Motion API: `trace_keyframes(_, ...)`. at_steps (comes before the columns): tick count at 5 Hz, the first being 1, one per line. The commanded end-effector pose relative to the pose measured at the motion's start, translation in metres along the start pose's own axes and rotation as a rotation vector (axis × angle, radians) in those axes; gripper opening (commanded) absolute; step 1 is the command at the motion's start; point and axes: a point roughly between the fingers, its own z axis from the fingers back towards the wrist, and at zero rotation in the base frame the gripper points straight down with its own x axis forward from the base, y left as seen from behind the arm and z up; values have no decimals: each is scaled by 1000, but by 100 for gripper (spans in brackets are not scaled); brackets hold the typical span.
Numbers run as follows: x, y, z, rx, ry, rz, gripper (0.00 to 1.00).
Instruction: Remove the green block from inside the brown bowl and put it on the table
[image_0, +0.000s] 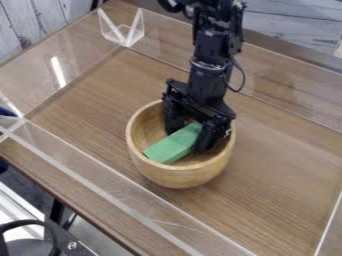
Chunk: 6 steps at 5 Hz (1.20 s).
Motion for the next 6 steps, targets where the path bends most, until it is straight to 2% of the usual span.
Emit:
trace_keyframes(1, -3, 9, -20, -17, 69, -8, 100)
trace_keyframes(2, -3, 11, -21, -17, 72, -5, 0)
trace_keyframes(3, -4, 13, -10, -14, 51, 0, 0)
trace_keyframes(6, -12, 23, 50, -2, -72, 30, 0)
